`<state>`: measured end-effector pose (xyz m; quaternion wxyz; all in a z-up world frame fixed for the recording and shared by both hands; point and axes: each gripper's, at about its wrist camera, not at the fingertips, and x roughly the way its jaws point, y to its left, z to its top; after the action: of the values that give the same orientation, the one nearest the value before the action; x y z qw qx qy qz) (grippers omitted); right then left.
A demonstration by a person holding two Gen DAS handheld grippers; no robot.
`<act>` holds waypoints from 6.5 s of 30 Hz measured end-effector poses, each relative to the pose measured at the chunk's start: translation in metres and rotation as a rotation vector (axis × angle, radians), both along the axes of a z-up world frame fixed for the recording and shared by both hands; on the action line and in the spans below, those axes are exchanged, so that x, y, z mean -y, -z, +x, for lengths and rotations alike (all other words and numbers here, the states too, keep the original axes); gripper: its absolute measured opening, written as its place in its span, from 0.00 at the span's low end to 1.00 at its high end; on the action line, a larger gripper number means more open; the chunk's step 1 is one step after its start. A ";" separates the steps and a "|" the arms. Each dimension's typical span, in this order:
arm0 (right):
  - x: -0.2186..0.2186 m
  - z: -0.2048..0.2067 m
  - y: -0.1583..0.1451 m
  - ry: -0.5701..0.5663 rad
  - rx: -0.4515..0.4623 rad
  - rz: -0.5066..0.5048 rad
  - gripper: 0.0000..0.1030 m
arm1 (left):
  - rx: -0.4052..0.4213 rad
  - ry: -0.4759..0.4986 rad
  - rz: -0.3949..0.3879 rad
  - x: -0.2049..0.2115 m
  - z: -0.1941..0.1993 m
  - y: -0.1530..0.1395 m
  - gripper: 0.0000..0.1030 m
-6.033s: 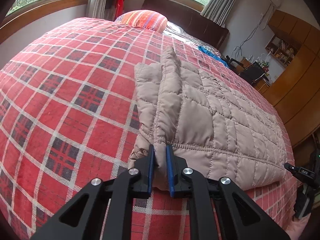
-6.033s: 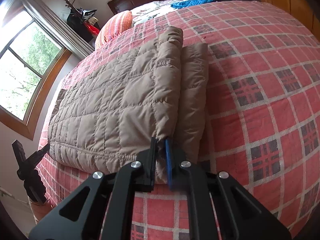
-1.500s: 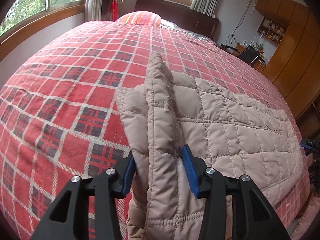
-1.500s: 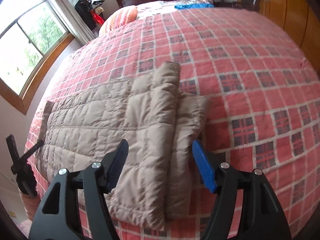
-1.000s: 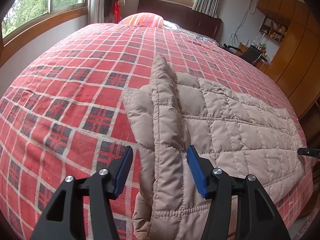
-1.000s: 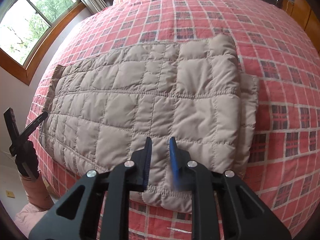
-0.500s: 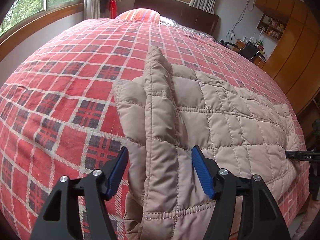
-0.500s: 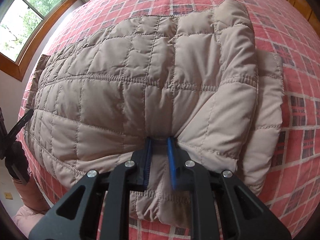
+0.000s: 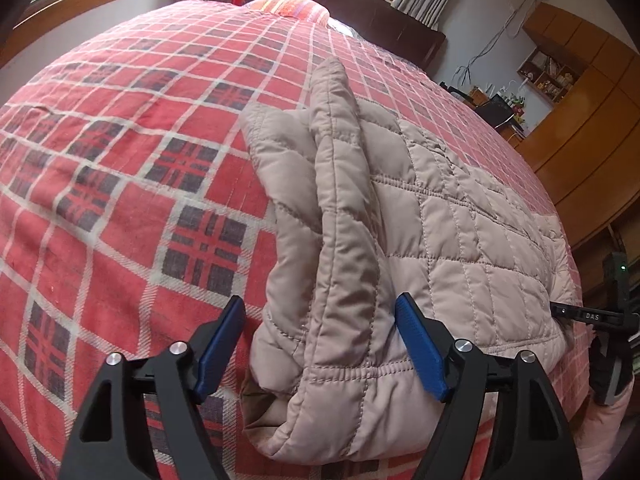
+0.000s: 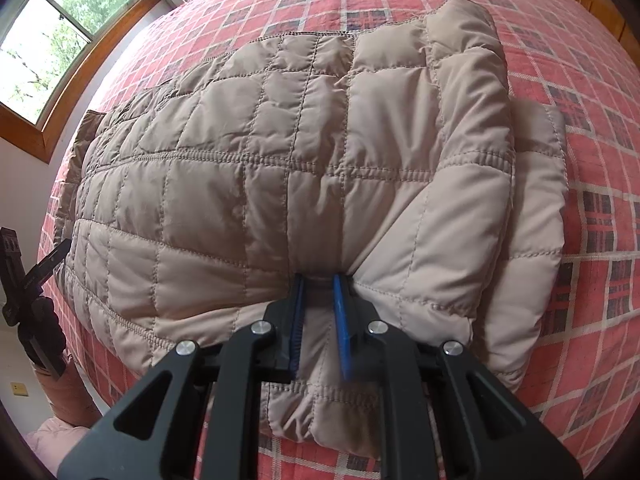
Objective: Fold large clothes
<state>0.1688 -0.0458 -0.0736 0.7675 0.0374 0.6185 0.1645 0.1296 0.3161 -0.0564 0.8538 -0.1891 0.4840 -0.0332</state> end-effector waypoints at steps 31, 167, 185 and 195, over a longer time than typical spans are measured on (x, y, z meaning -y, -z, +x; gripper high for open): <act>0.005 -0.002 -0.001 0.012 0.003 0.022 0.13 | 0.178 0.295 0.079 0.110 0.013 -0.097 0.20; 0.095 0.000 -0.035 0.212 -0.001 0.223 0.07 | -0.029 0.448 -0.019 0.207 0.074 -0.033 0.63; 0.119 0.021 -0.025 0.221 -0.027 0.373 0.48 | 0.008 0.458 0.026 0.229 0.066 -0.026 0.58; 0.107 0.024 -0.037 0.187 0.025 0.340 0.11 | 0.087 0.417 0.156 0.242 0.047 -0.045 0.58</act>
<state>0.1929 -0.1523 -0.0363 0.7697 0.2218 0.5659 0.1952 0.1764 0.0743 -0.0111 0.8605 -0.0168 0.4764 -0.1796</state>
